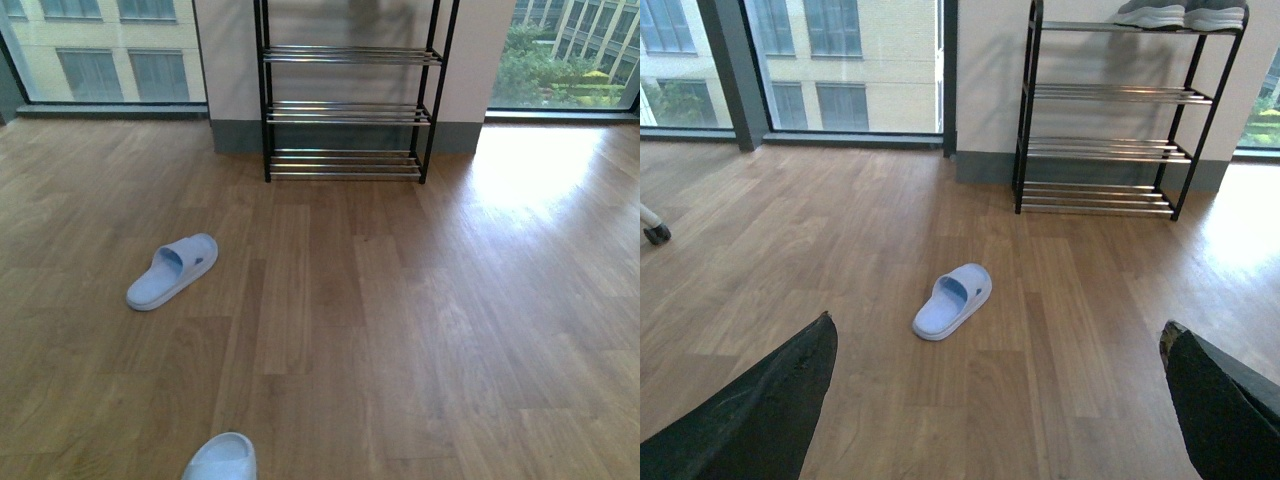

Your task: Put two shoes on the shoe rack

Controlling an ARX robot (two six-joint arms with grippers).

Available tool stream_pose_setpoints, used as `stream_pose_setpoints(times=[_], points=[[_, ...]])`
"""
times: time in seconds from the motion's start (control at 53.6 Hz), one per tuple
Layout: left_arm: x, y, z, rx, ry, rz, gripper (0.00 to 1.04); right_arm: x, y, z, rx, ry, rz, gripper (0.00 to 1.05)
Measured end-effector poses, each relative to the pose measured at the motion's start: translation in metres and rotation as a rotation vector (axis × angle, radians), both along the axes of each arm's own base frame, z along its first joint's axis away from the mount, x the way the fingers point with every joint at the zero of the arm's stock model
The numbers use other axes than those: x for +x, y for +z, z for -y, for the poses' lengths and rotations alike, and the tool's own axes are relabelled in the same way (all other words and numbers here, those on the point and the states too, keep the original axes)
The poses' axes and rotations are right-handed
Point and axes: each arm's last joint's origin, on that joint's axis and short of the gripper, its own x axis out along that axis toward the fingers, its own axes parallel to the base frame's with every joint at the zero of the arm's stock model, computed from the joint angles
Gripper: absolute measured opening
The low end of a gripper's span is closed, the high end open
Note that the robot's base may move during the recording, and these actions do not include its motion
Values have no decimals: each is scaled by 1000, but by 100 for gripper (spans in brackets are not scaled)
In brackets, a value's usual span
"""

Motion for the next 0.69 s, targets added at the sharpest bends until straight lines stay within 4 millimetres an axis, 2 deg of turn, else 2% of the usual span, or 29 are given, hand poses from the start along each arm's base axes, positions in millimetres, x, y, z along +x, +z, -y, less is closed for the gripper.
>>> stream_pose_setpoints(times=[0.691], points=[[0, 0, 0, 0, 0, 0, 95, 0, 0, 0, 0, -2, 0, 95]])
